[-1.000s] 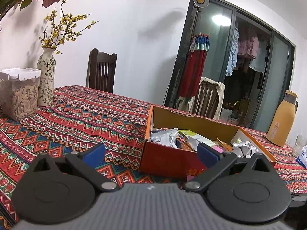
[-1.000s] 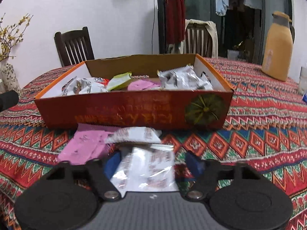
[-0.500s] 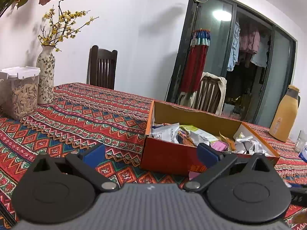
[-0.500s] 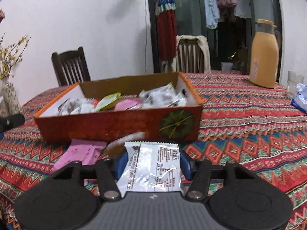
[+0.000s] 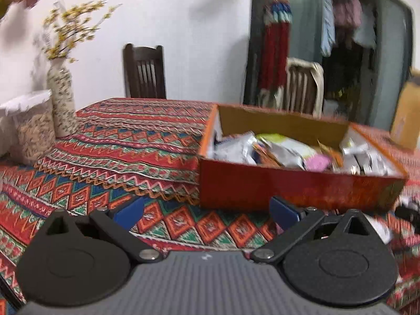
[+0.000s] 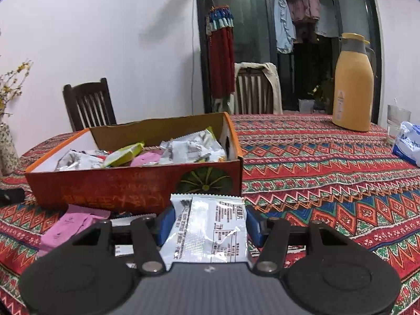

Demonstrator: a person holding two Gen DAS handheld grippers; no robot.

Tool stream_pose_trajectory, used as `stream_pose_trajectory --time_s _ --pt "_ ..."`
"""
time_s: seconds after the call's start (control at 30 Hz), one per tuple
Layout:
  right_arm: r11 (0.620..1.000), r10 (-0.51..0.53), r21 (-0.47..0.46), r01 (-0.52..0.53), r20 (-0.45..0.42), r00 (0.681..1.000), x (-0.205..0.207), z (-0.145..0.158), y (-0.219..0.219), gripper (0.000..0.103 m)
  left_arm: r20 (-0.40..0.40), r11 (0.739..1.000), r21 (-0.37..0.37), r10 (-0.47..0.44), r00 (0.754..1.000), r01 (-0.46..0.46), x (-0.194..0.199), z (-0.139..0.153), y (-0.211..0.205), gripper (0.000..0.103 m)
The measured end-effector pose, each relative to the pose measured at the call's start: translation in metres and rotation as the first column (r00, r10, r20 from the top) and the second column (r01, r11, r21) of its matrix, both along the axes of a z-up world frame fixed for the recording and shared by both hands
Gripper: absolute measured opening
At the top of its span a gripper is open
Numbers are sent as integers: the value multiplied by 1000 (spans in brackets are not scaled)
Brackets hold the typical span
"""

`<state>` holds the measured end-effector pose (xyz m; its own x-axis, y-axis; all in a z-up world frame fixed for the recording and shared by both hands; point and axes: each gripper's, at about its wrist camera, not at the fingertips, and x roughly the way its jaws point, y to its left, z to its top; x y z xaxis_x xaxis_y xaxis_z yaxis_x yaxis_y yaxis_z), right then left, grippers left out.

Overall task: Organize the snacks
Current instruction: 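Lift the white wrapper with the right tool toward the box, then grasp the pink packet with the left tool while the right tool holds its wrapper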

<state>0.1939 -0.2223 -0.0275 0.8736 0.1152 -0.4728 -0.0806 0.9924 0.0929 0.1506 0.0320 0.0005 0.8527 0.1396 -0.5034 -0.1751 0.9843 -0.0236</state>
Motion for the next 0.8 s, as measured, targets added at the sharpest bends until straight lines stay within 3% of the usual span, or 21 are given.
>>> stream_pose_trajectory --time_s 0.17,0.37,0.8 --pt "1000 6 22 -7 18 1000 -4 0 -3 56 -134 996 -40 -80 988 75 15 2 -27 103" --pt "998 0 57 -2 23 1000 -6 0 -10 56 -212 995 -8 -97 972 98 33 -17 -63 103" --pt "996 24 84 -31 83 996 -18 7 -12 56 -192 997 -31 -70 979 65 34 -17 -85 103"
